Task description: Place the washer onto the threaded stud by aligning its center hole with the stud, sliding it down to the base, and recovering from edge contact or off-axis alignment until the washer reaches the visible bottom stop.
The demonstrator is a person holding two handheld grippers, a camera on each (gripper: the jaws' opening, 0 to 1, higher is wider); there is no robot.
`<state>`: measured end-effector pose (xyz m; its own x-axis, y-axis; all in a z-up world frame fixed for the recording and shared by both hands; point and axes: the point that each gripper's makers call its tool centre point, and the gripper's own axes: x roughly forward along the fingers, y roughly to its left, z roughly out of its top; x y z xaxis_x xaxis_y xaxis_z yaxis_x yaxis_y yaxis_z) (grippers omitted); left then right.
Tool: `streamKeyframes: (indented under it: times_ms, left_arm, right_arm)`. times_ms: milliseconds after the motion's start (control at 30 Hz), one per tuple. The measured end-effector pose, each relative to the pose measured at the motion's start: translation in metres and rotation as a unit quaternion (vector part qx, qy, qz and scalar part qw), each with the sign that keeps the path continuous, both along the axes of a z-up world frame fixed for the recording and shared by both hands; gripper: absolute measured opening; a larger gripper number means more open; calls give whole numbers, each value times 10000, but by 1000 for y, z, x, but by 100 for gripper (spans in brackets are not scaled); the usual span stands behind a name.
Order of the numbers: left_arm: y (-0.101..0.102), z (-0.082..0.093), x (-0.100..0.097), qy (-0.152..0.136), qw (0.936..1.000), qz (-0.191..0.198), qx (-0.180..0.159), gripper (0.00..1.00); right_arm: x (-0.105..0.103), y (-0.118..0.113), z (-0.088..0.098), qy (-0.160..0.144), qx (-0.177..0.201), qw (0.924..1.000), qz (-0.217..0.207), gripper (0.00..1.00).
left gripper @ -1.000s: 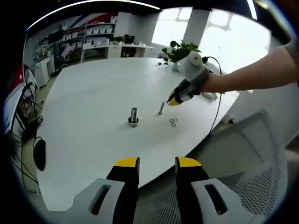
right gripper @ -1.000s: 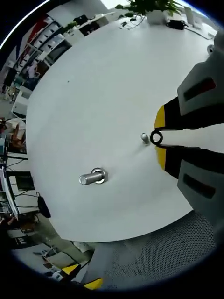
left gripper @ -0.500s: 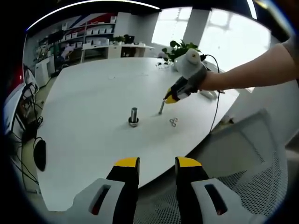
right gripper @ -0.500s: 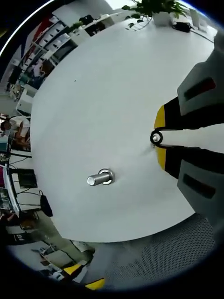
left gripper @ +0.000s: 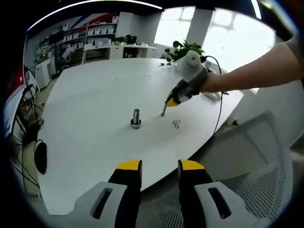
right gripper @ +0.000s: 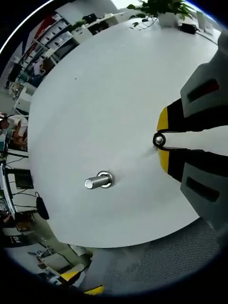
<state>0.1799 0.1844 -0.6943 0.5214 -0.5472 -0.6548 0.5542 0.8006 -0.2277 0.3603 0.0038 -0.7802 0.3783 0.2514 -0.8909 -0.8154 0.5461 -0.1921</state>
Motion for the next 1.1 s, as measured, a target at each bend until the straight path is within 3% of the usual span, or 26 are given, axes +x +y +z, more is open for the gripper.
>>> streamKeyframes:
  times_ms: [500, 1100]
  left_arm:
    - [0, -2, -1, 43, 10000, 1, 32, 28]
    - [4, -5, -1, 110, 9999, 47, 118, 28]
  right_arm:
    - [2, -1, -14, 157, -173, 9996, 130, 14]
    - [-2, -6, -50, 631, -407, 9971, 148, 14]
